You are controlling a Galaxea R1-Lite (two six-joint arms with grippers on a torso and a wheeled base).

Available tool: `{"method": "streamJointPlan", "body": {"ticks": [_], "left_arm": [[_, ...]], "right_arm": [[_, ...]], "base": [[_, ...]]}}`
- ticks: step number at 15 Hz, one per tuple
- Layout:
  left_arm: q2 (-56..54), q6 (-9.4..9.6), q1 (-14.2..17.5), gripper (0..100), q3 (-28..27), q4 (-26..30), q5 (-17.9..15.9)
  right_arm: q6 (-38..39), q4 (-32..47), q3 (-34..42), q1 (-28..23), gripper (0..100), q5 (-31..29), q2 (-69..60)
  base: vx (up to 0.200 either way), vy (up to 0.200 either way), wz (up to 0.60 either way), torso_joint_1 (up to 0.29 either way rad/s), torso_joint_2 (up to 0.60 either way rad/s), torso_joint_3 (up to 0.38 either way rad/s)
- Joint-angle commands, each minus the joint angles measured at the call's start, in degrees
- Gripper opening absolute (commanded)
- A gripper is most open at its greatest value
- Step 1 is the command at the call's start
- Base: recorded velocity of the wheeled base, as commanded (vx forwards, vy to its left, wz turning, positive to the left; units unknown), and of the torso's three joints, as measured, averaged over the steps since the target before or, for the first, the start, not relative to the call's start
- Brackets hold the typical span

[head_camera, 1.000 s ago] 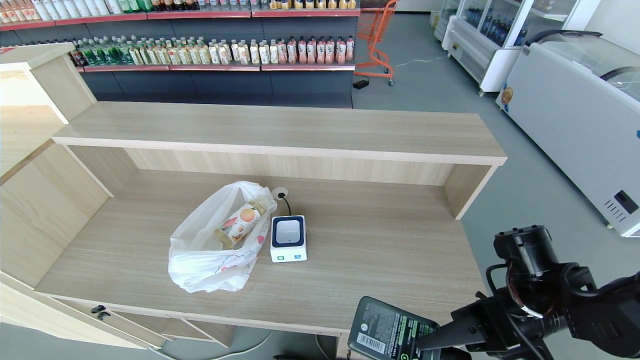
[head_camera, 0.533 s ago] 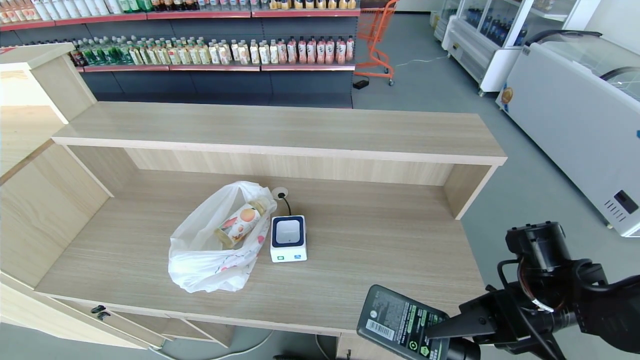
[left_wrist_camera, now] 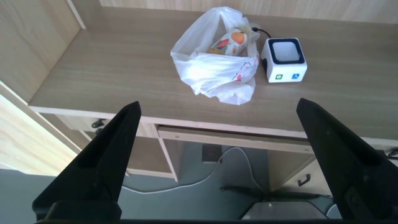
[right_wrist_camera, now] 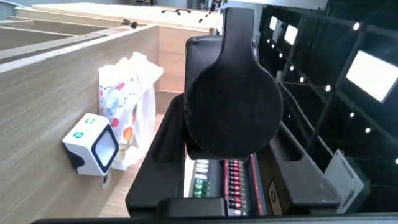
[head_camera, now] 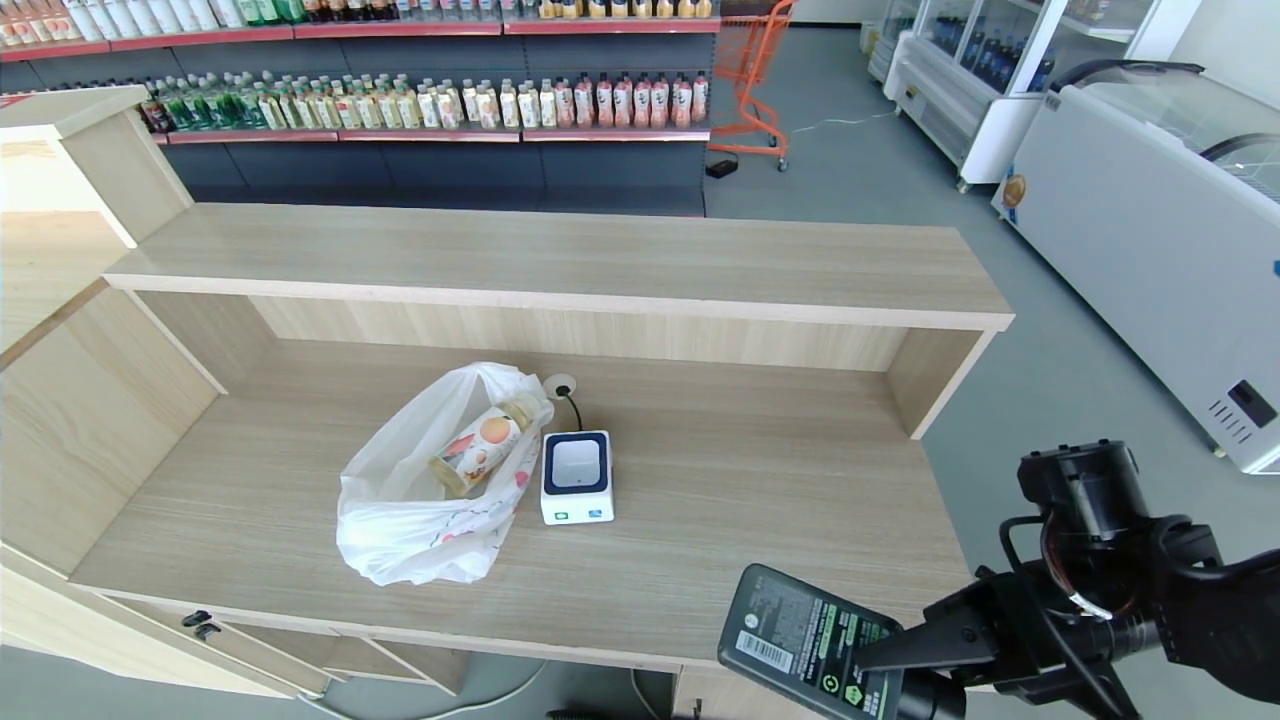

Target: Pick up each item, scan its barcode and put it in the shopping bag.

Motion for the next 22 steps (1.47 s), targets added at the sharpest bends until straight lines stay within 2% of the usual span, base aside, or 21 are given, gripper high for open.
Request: {"method": "streamJointPlan", "body": {"ticks": [1,2,3,4,6,7,8,9,10,11,12,13,15,16,18,19,22], "left_arm": [[-0.02,-0.01,0.00,100,0.00,0.00,0.00],[-0.02,-0.01,0.00,100,0.00,0.00,0.00],[-0.02,-0.01,0.00,100,0.00,0.00,0.00],[-0.02,-0.01,0.00,100,0.00,0.00,0.00],[-0.02,-0.01,0.00,100,0.00,0.00,0.00],[-0.02,-0.01,0.00,100,0.00,0.00,0.00],[-0.02,-0.01,0.00,100,0.00,0.00,0.00],[-0.02,-0.01,0.00,100,0.00,0.00,0.00],[-0.02,-0.01,0.00,100,0.00,0.00,0.00],[-0.02,-0.01,0.00,100,0.00,0.09,0.00],[-0.02,-0.01,0.00,100,0.00,0.00,0.00],[-0.02,-0.01,0.00,100,0.00,0.00,0.00],[-0.02,-0.01,0.00,100,0.00,0.00,0.00],[-0.02,-0.01,0.00,100,0.00,0.00,0.00],[-0.02,-0.01,0.00,100,0.00,0.00,0.00],[-0.02,-0.01,0.00,100,0.00,0.00,0.00],[-0.02,-0.01,0.00,100,0.00,0.00,0.00]], "right_arm": [[13.10,0.61,-0.18,-1.29,0,0.01,-6.00],[26.29,0.52,-0.27,-5.86,0,0.01,-11.89],[34.11,0.44,-0.27,-8.50,0,-0.25,-15.15],[49.58,-1.06,-1.76,-14.21,0,-2.18,-18.22],[61.18,-3.17,-5.01,-27.13,0,-8.07,-19.72],[69.97,-2.29,-2.90,-28.98,0,-7.81,-20.42],[73.40,-2.46,-1.23,-29.59,0,-7.63,-21.03],[83.42,-1.85,0.44,-33.81,0,-7.63,-22.97],[93.26,-1.15,0.26,-34.25,0,-8.69,-23.06],[104.16,-1.15,-0.97,-33.99,0,-13.17,-22.79],[113.12,-1.23,-1.94,-33.19,0,-21.61,-22.35],[118.04,-1.23,-2.46,-32.23,0,-25.91,-21.82],[146.17,-1.15,-5.36,-25.20,0,-40.24,-19.10],[157.24,-1.23,-6.77,-21.07,0,-44.20,-17.87],[174.21,-1.23,-7.47,-14.65,0,-46.57,-17.34],[180.10,-1.32,-7.39,-11.66,0,-47.18,-17.43],[189.06,-1.50,-8.53,-6.83,0,-47.89,-14.79]], "base": [[0.000,0.000,0.00,0.000,0.00,0.000],[0.000,0.000,0.00,0.000,0.00,0.000],[0.000,0.000,0.00,0.000,0.00,0.000],[0.000,0.000,0.00,0.000,0.00,0.000],[0.000,0.000,0.00,0.000,0.00,0.000],[0.000,0.000,0.00,0.000,0.00,0.000],[0.000,0.000,0.00,0.000,0.00,0.000],[0.000,0.000,0.00,0.000,0.00,0.000],[0.000,0.000,0.00,0.000,0.00,0.000],[0.000,0.000,0.00,0.000,0.00,0.000],[0.000,0.000,0.00,0.000,0.00,0.000],[0.000,0.000,0.00,0.000,0.00,0.000],[0.000,0.000,0.00,0.000,0.00,0.000],[0.000,0.000,0.00,0.000,0.00,0.000],[0.000,0.000,0.00,0.000,0.00,0.000],[0.000,0.000,0.00,0.000,0.00,0.000],[0.000,0.000,0.00,0.000,0.00,0.000]]}}
